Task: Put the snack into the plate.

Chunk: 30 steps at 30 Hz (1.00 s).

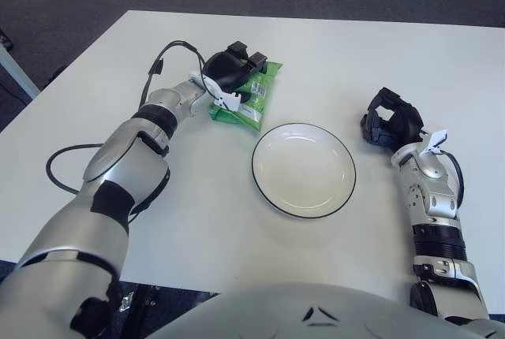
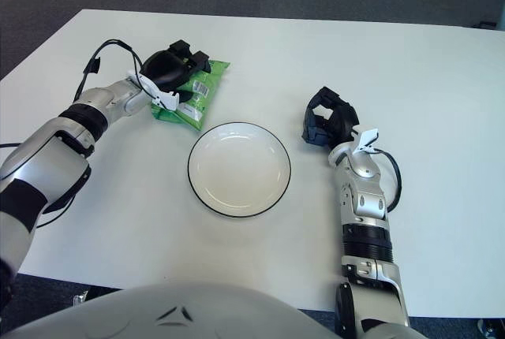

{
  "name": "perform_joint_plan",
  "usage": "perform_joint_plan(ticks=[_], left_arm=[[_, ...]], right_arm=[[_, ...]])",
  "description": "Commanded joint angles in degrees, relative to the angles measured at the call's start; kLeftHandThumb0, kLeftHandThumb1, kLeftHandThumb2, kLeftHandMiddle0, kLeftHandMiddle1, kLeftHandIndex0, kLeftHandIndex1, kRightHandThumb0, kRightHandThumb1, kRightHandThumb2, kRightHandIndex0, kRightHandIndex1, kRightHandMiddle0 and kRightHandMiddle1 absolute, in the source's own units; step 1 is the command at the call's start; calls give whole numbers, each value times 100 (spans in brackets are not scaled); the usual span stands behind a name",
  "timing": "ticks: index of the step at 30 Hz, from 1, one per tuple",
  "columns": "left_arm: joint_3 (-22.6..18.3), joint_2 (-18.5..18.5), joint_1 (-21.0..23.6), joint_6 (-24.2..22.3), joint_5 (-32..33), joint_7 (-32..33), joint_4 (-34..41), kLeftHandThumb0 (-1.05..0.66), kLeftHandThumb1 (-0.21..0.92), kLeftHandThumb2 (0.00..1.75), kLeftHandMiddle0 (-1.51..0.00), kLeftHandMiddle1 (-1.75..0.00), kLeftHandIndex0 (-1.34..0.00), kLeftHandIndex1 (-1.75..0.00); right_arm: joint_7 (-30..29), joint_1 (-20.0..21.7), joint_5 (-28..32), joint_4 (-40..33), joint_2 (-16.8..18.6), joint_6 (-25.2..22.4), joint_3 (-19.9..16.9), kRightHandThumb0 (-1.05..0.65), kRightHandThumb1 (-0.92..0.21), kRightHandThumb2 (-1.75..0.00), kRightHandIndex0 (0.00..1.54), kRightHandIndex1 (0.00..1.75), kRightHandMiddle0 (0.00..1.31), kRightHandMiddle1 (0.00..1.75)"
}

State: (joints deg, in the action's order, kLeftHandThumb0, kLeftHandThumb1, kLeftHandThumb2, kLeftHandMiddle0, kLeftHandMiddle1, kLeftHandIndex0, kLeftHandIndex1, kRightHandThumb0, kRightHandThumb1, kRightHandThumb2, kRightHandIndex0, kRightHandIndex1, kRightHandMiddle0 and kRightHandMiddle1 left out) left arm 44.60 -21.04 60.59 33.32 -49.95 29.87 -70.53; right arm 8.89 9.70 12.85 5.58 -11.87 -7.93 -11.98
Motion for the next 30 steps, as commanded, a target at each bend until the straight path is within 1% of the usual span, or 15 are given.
perform_joint_plan(ticks=[1, 7, 12, 16, 21, 26, 30], left_arm=[[300, 55, -522, -196, -362, -215, -352, 0, -5, 165, -92, -150, -73, -175], [260, 88, -515, -296, -240, -372, -407, 0, -6, 168, -90, -156, -72, -175], [210, 106, -498, -347, -161, -593, -432, 0, -6, 168, -91, -157, -71, -175], [166, 120, -499, -342, -97, -686, -437, 0, -6, 168, -92, -156, -70, -175], [72, 96, -473, -226, 46, -767, -389, 0, -6, 168, -93, -157, -69, -175], [-106, -170, -301, 69, 249, -1092, 41, 0, -8, 171, -94, -159, -70, -175], [-294, -236, -366, -28, 427, -1315, 334, 0, -10, 173, -95, -159, -71, -175]], right_arm=[[-30, -358, 27, 160, 144, -200, 17, -48, -32, -131, 130, 175, 61, 175], [-15, -341, 15, 167, 132, -197, 19, -48, -32, -131, 129, 175, 61, 175], [-11, -343, 7, 161, 125, -195, 22, -48, -32, -131, 129, 175, 61, 175], [-13, -326, 15, 187, 128, -191, 13, -48, -32, -131, 130, 175, 61, 175], [-39, -300, 36, 239, 157, -194, -16, -48, -32, -132, 131, 175, 61, 175], [-38, -301, 22, 249, 149, -191, -19, -48, -31, -133, 131, 175, 62, 175], [-21, -282, 31, 293, 138, -182, -29, -49, -30, -133, 131, 175, 62, 175]])
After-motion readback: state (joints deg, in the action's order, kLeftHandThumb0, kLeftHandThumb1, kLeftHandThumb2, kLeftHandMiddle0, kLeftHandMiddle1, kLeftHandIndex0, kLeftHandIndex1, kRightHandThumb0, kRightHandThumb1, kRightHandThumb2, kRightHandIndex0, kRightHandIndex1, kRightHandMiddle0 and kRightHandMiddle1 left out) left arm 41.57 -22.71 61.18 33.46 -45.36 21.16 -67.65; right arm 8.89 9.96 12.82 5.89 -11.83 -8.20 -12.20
